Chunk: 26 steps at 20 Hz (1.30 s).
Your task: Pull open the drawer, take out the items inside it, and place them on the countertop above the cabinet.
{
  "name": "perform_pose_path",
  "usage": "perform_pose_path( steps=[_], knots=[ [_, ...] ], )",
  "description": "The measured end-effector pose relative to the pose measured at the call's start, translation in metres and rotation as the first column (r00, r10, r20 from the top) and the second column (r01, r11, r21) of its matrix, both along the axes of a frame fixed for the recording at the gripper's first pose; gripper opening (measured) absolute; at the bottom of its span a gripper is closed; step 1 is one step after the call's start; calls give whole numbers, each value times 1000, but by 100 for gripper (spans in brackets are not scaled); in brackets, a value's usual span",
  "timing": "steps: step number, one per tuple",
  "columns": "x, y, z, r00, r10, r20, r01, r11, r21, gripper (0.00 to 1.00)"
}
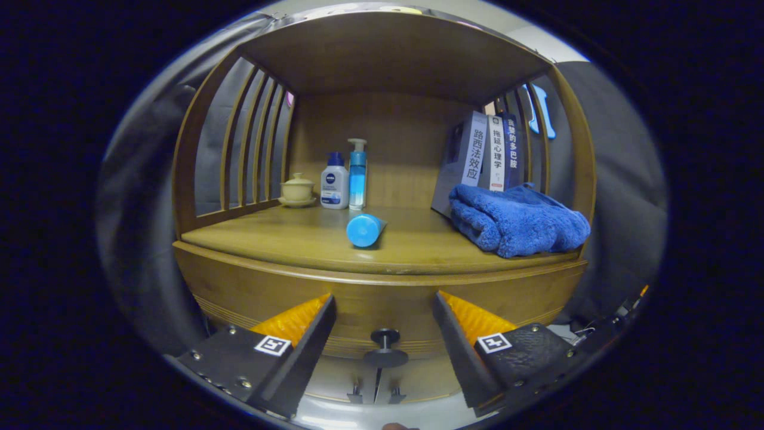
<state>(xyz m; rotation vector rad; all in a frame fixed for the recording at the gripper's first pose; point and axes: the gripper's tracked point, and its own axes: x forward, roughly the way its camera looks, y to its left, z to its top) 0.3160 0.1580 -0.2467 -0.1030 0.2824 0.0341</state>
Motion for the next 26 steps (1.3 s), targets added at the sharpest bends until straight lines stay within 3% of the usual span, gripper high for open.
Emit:
perform_pose_path(
  steps=[18, 26],
  knots=[
    [1, 2, 4, 997, 29, 74, -28, 1000, -9, 98],
    [-26, -7, 65, 986, 106, 128, -113, 993, 43, 98]
  ],
)
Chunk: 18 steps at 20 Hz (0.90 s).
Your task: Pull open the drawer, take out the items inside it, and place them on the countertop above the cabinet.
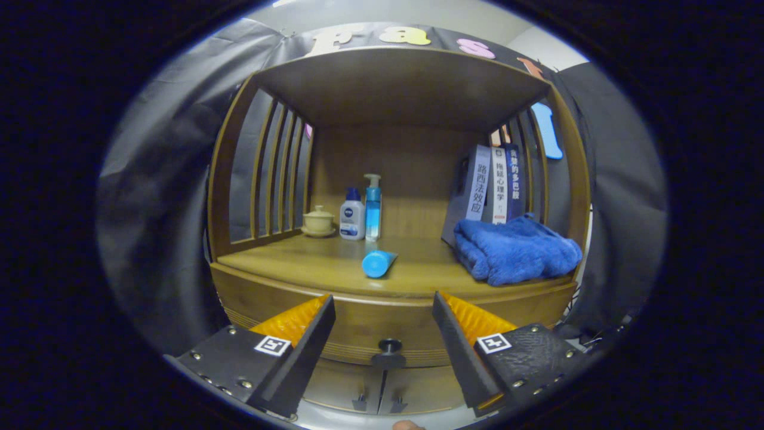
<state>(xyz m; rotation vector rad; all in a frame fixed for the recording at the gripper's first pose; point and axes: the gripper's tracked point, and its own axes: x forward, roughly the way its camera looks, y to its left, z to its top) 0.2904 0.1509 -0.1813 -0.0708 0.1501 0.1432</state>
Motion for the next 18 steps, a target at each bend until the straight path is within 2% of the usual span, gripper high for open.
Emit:
perform_pose_path(
  steps=[5, 12, 18],
  knots=[
    [1, -74, 38, 1000, -15, 21, 15, 1000, 6, 98],
    [-6, -218, 77, 991, -104, 85, 103, 995, 19, 98],
    [-24, -308, 91, 980, -103, 171, 107, 994, -15, 98]
  ],
)
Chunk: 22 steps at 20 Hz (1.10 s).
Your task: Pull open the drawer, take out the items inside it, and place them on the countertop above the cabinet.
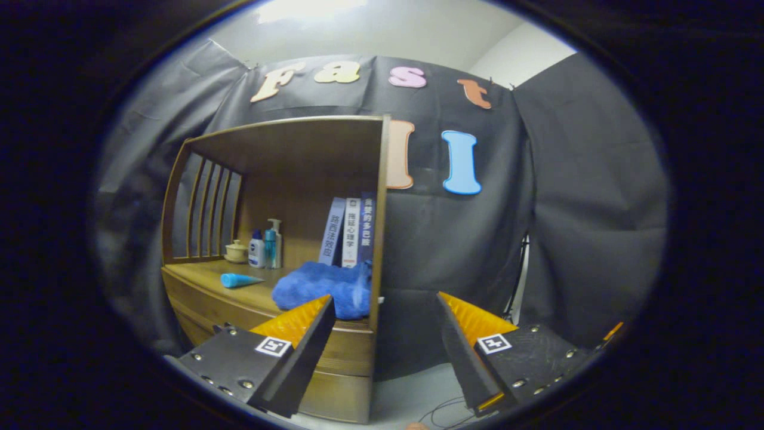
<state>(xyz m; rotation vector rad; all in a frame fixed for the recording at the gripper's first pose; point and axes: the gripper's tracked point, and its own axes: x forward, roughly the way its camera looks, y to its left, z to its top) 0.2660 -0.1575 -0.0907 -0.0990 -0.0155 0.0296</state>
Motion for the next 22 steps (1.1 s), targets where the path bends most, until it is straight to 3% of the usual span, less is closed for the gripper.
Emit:
perform_pose_path(
  steps=[5, 10, 22],
  knots=[
    [-31, -39, -12, 1000, 9, 2, -9, 996, 90, 97],
    [-58, -62, -40, 998, -29, -52, 37, 985, 166, 98],
    [-98, -51, -58, 996, -9, -94, 29, 976, 218, 98]
  ],
)
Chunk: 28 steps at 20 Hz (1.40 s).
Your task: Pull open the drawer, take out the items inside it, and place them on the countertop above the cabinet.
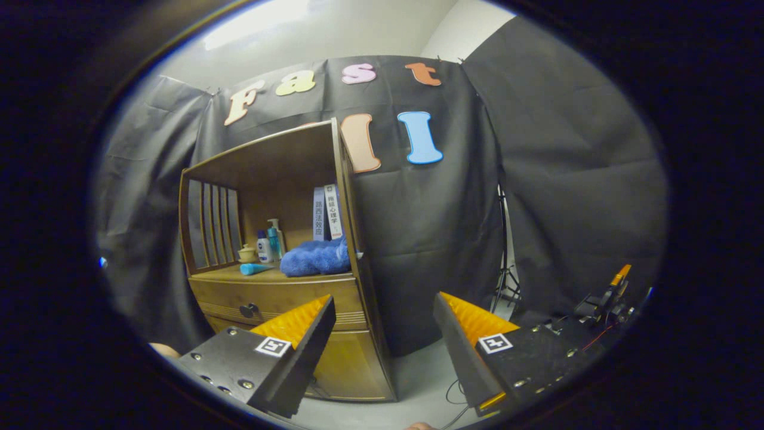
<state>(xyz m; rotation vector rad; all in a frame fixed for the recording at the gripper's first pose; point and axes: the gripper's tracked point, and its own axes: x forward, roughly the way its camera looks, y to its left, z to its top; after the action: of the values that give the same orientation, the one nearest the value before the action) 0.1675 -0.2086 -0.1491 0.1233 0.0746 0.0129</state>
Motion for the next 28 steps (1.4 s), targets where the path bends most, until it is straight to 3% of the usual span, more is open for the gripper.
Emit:
perform_pose_path(
  steps=[28],
  knots=[
    [12, 3, -10, 1000, -3, 6, 4, 1000, -18, 98]
  ],
)
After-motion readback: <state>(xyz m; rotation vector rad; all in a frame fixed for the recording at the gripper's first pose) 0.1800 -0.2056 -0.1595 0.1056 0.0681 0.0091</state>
